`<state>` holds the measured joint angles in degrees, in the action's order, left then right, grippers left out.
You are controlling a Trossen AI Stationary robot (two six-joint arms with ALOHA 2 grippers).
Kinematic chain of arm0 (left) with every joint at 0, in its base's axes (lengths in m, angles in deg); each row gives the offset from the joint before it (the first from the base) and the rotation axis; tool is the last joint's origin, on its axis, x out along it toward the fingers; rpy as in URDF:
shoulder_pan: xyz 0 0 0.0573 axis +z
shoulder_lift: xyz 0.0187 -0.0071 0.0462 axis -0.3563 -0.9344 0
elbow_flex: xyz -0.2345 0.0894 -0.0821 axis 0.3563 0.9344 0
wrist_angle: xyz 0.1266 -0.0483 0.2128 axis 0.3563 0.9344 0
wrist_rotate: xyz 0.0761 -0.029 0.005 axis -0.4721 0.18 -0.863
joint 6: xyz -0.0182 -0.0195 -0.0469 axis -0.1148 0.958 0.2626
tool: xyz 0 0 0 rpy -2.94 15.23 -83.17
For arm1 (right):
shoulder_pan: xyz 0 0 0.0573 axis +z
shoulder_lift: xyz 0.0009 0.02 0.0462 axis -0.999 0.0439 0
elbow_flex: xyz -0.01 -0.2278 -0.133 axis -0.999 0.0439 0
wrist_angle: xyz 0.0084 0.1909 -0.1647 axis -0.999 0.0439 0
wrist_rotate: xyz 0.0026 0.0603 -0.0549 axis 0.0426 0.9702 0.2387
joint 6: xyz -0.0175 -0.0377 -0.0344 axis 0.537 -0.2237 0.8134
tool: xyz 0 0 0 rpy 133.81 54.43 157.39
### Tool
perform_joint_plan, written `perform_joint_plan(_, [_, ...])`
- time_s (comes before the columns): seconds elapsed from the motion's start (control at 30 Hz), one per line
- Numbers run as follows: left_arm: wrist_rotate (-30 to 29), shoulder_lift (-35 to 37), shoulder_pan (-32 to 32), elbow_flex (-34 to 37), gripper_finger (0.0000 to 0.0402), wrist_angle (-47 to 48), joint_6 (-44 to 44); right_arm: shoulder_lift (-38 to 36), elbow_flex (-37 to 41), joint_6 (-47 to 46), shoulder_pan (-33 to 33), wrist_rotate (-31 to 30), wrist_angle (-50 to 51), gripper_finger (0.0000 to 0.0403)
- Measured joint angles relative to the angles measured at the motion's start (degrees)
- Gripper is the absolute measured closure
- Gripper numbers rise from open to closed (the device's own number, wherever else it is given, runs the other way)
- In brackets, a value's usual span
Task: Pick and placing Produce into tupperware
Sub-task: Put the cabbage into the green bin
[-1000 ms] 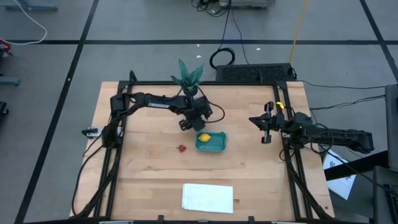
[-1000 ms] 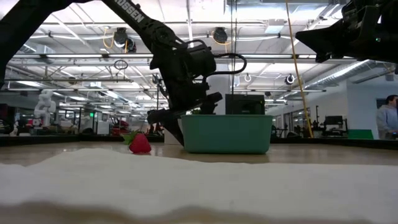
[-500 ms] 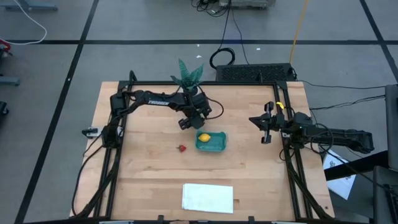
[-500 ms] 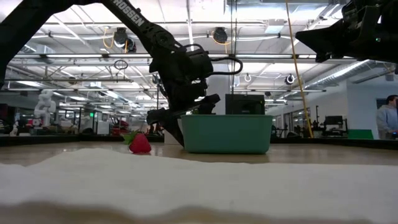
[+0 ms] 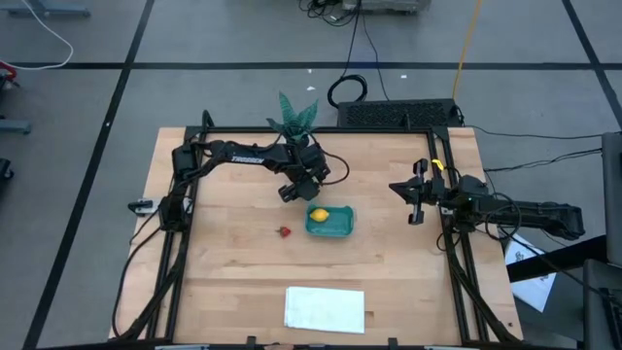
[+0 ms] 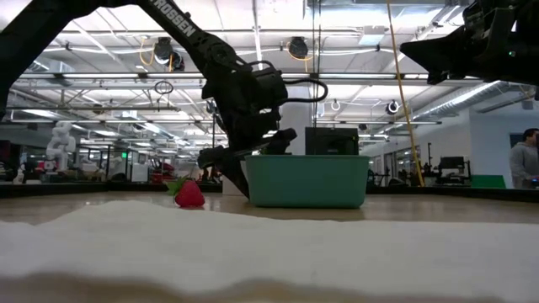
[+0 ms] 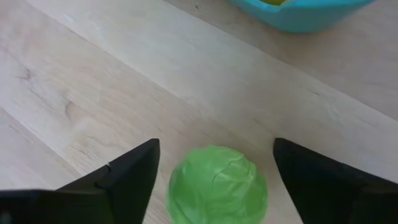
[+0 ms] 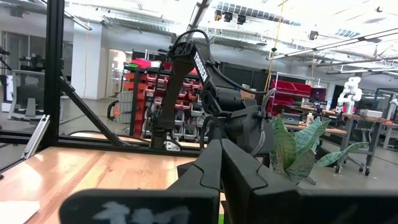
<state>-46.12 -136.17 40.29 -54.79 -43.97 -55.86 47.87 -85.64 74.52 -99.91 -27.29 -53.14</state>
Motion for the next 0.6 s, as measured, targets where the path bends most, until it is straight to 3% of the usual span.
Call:
perform_joint_plan(0.4, [-0.58, 0.02, 0.00, 0.00, 0.0206, -0.27, -0.25, 0.00, 0.00, 0.00, 0.00, 0.00, -0.02, 0.0403])
perform_joint_plan(0.6, [-2.24, 0.11, -0.02, -0.04, 0.0233, -0.45, -1.60, -0.02, 0.00, 0.00, 0.00, 0.00, -0.02, 0.0403])
